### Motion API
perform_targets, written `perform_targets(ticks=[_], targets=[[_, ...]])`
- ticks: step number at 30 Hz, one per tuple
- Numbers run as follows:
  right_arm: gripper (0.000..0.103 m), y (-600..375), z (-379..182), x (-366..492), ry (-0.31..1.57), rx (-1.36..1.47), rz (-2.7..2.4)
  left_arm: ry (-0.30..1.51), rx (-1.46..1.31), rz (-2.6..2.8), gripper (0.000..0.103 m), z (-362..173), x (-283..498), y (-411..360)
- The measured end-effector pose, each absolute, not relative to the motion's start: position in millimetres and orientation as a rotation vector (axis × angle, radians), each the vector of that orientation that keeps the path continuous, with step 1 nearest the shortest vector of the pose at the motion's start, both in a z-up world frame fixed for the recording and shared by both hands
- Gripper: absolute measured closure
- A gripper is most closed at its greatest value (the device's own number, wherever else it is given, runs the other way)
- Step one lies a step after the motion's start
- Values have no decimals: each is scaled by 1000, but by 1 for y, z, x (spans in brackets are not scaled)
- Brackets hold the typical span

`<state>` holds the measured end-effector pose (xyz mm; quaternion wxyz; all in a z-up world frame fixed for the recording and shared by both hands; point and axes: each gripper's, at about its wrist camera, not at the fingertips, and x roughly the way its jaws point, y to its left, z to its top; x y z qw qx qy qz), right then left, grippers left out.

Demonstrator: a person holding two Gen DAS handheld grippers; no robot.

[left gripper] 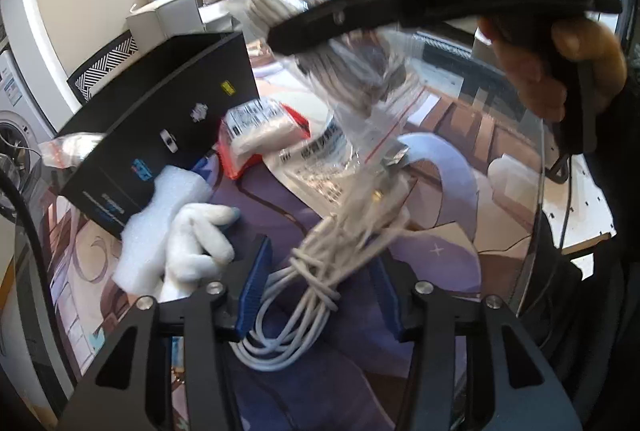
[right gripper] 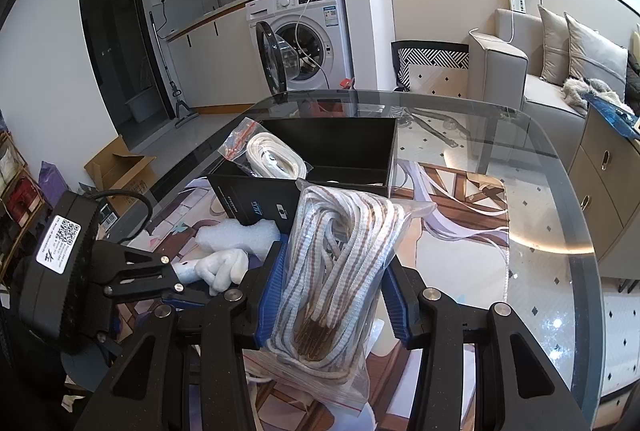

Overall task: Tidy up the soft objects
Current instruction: 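Grasp the loose white cable coil with the left gripper while the right holds the cord bag, then lift the cable coil and cord bag with both grippers over the black box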

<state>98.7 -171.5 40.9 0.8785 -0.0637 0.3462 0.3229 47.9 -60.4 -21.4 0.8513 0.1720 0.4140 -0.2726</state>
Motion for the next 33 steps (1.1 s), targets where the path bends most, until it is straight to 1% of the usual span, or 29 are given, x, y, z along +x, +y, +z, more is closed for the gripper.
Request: perform_targets(ticks=[1,2,3,5,7,16,23,33], targets=[[57,-172,41,99,722,-132,672,867,345,-585,57,-21,48,-60],[57,-172,41,99,722,-129,671,872,332,-593,61,-21,48,-60],[57,-173,41,99,723,-127,670,870,330,-592,68,-21,48,-60],[57,-174,40,99,724,-124,669,872,319,-594,73,-20,46,-60],[57,-174,40,99,723,-125,670,877,293,-605,75,-20,44,-58],[57,-177,43,98,706,-120,676,856,155,-620,76,-8,34,-39],[57,-179,51,94,672,-102,670,822,111,-574,76,7,31,-26],[57,-175,61,91,620,-86,668,742,29,-462,76,32,47,-1]])
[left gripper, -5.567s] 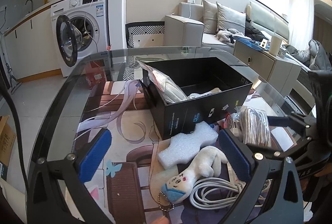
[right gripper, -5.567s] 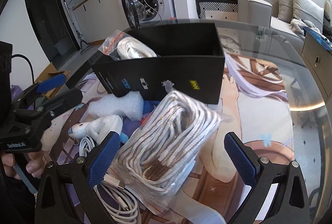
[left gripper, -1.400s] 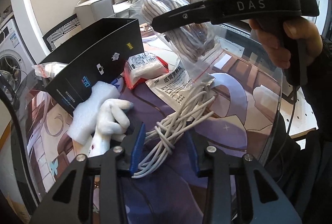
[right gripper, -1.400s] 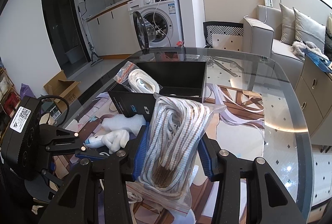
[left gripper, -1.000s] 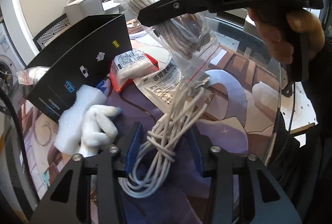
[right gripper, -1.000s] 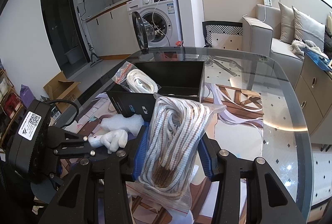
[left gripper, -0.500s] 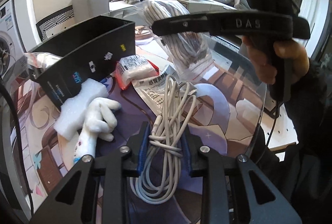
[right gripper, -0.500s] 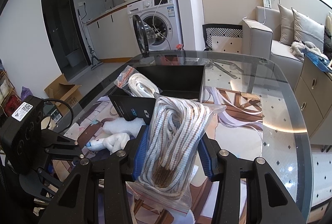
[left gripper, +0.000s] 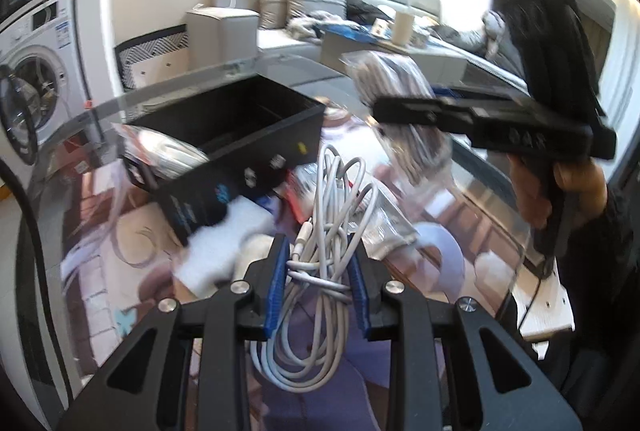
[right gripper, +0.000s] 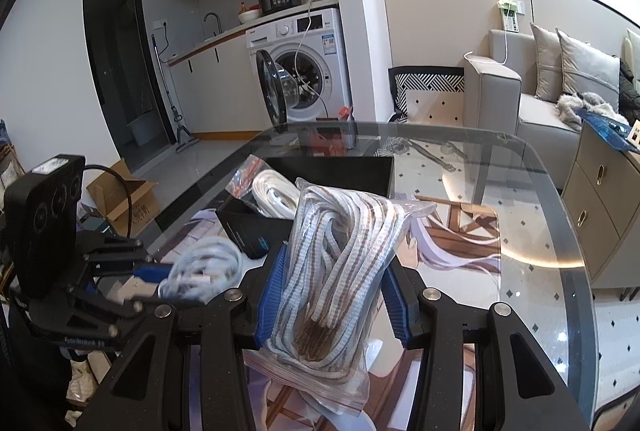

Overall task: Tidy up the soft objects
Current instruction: 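Lift the cable coil and cord bag with both grippers over the black box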

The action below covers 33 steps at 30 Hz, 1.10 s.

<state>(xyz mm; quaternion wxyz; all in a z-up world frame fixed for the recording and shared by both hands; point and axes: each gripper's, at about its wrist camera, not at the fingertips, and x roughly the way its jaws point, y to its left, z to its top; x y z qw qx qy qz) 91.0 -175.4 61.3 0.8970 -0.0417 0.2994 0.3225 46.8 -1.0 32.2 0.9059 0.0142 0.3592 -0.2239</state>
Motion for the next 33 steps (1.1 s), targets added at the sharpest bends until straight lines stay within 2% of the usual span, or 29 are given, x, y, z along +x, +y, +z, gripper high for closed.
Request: perform_targets(ticks=[13,33], targets=[[57,-156,76,110,564,-73,656,639,-61,-289,76,56,84,27],[57,-112,81,168,505,-83,573,574,-173,-146,76,55,142,50]])
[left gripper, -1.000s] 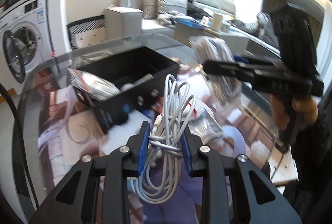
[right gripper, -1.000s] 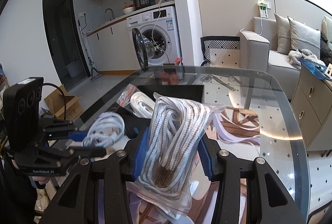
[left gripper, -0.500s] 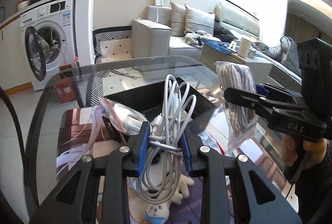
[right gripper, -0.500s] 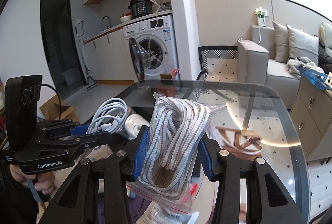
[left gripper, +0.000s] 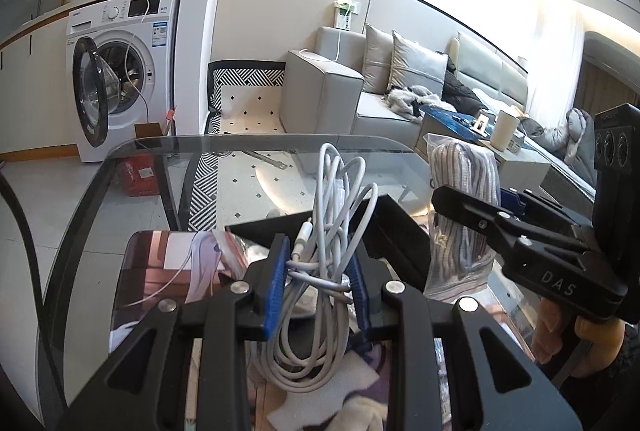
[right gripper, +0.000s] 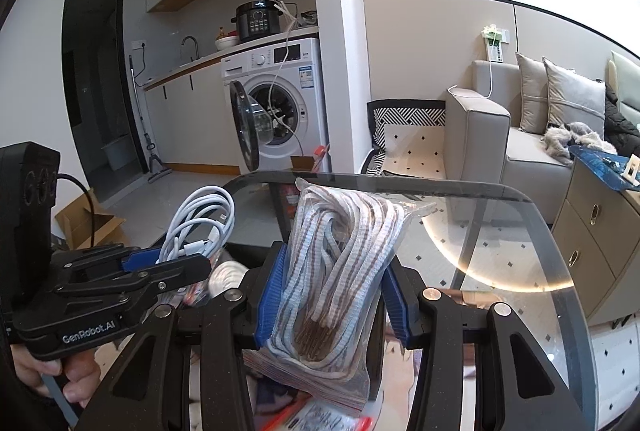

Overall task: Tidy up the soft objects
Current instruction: 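Lift the cable coil and cord bag with both grippers over the black box, then open both grippers to drop the coil and cord bag into the box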

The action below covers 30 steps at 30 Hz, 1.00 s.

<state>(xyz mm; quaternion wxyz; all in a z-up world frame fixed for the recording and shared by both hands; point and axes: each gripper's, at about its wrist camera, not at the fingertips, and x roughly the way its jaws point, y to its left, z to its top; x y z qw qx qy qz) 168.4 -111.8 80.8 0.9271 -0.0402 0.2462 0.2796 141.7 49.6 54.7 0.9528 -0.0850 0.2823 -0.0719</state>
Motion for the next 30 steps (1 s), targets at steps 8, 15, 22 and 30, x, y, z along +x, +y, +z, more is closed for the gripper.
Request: perform_targets(ticks=[8,15,22,30], targets=[[57,-94,69,184,502,-138,556,561,-189,-122,76,47,159,51],[57,-82,54,191,510,-198,573,542,-197,-104,76,40,169,51],[57,-73,38,199,535,-268,586,569,-189,-112,76,28,179,47],[57,-71,24,205,584,-317,593,620,-150,-131,78,17,182,40]])
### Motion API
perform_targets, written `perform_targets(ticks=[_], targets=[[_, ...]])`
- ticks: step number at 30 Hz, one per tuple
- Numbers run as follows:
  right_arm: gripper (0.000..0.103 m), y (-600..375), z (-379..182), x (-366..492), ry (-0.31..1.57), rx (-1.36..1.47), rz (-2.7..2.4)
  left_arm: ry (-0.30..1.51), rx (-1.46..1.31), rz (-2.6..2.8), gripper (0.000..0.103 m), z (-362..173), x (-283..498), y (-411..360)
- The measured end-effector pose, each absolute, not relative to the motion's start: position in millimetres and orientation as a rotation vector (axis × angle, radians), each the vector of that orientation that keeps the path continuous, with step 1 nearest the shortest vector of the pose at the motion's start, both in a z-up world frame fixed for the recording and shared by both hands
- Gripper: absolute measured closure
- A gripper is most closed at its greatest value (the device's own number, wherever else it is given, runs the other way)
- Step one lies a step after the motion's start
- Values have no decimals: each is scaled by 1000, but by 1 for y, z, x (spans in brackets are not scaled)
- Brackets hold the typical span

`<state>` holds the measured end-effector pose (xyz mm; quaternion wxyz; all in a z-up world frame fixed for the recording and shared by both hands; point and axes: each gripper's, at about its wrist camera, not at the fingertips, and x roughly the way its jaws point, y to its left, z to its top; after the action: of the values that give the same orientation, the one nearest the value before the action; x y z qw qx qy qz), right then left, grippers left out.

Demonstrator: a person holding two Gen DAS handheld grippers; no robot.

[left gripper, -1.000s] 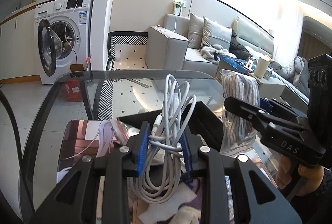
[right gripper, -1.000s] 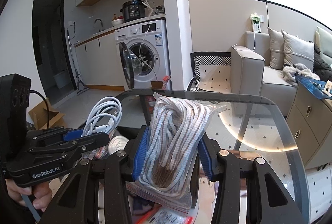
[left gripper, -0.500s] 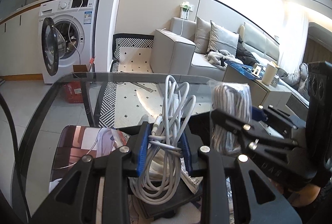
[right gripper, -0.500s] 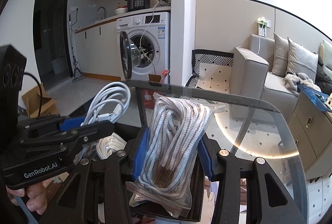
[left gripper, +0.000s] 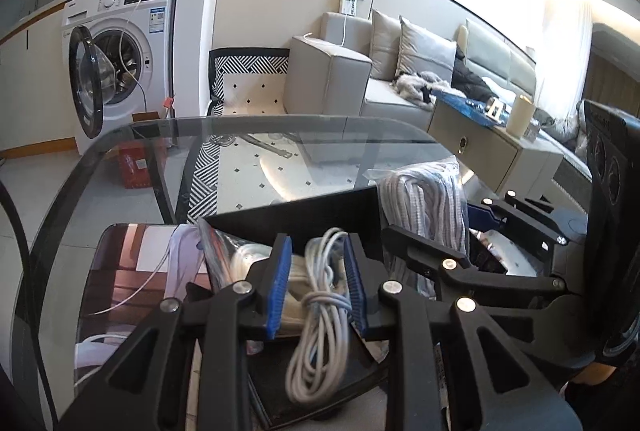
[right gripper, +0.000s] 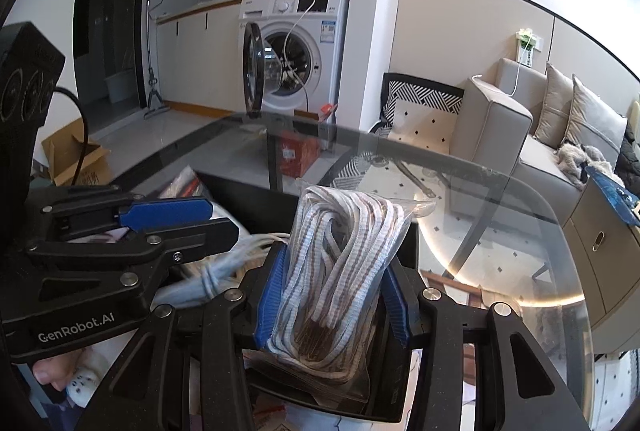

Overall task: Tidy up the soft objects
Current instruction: 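Open both grippers to drop the coil and cord bag into the box, then move the right gripper down to the white printed medicine sachet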

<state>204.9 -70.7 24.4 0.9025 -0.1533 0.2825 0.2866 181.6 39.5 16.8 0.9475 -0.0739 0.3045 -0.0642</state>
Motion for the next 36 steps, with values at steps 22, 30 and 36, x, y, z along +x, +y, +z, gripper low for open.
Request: perform_targets(ticks=[22,30,36], targets=[[37,-78,21,200,635,-327,619,670,-18,-145,78,18,168,34],[7,-110,40,185,555,-256,568,659,-28,-173,48,28,151,35],[1,-132,48,171,591,-218,559,636,1,-161,10,37,131,28]])
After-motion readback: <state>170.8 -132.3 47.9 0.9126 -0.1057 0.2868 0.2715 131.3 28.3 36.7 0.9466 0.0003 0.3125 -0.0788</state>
